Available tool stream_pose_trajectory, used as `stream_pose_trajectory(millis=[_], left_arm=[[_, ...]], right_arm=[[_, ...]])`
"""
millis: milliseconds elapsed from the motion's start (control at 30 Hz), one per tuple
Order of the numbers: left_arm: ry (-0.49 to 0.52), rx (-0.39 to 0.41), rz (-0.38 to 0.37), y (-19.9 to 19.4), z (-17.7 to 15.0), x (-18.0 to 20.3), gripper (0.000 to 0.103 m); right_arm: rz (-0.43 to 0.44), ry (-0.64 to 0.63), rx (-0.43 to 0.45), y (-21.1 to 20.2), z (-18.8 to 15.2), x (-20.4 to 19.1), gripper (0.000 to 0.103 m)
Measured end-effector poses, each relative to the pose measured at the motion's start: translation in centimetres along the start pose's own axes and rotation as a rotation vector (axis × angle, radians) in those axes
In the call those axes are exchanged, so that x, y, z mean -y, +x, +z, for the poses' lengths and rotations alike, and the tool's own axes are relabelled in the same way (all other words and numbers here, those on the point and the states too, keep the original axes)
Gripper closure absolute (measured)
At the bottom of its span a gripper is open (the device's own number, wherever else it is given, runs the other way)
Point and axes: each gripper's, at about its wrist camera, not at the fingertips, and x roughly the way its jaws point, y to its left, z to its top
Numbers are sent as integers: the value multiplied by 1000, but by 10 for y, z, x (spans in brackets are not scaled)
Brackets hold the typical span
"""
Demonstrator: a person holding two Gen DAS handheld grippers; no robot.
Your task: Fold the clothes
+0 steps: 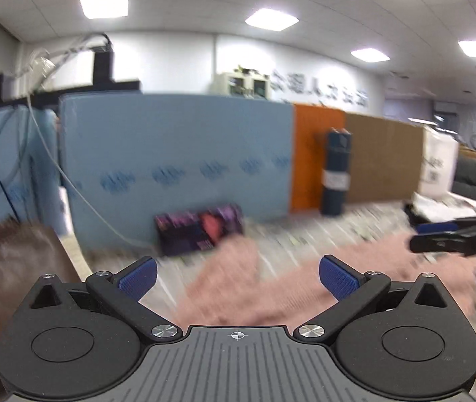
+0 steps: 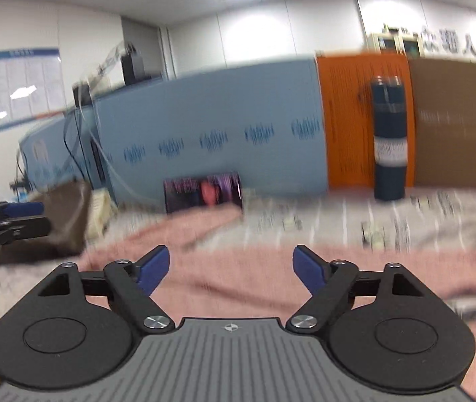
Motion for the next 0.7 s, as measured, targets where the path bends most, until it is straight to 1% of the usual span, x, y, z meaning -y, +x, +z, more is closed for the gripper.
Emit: stream_pose_trajectory(millis=[67,167,200,300,367,400,467,533,567,667,700], left_arm=[[-31,-3,9,11,19,-8,0],[-125,14,34,33,43,-25,0],[-159,10,22,43,48,-31,0],[-261,-21,-30,76,54,-45,0],[-319,-65,-59,102,49,-47,0],[-331,-92,-75,115,44,-47,0],[-345,-146,-106,142,32,-45,0],[-359,-200,-116,168,19,-44,0],[-366,-228,-119,180,13,-44,0],[-391,-311,-107,210,-3,-43,0],[-400,-338,-97,218,-7,-42,4]], right_arm=[[19,-1,45,3,14,1,16],[43,13,101,13,34,3,11],[49,24,114,18,40,5,10],[70,104,118,39,51,17,9],[70,150,117,52,42,26,9],[68,171,106,59,35,31,9],[62,220,38,75,19,40,9],[61,257,-31,85,10,48,9],[58,264,-51,88,7,50,9],[51,250,-69,90,2,49,9],[52,246,-72,90,0,48,9]])
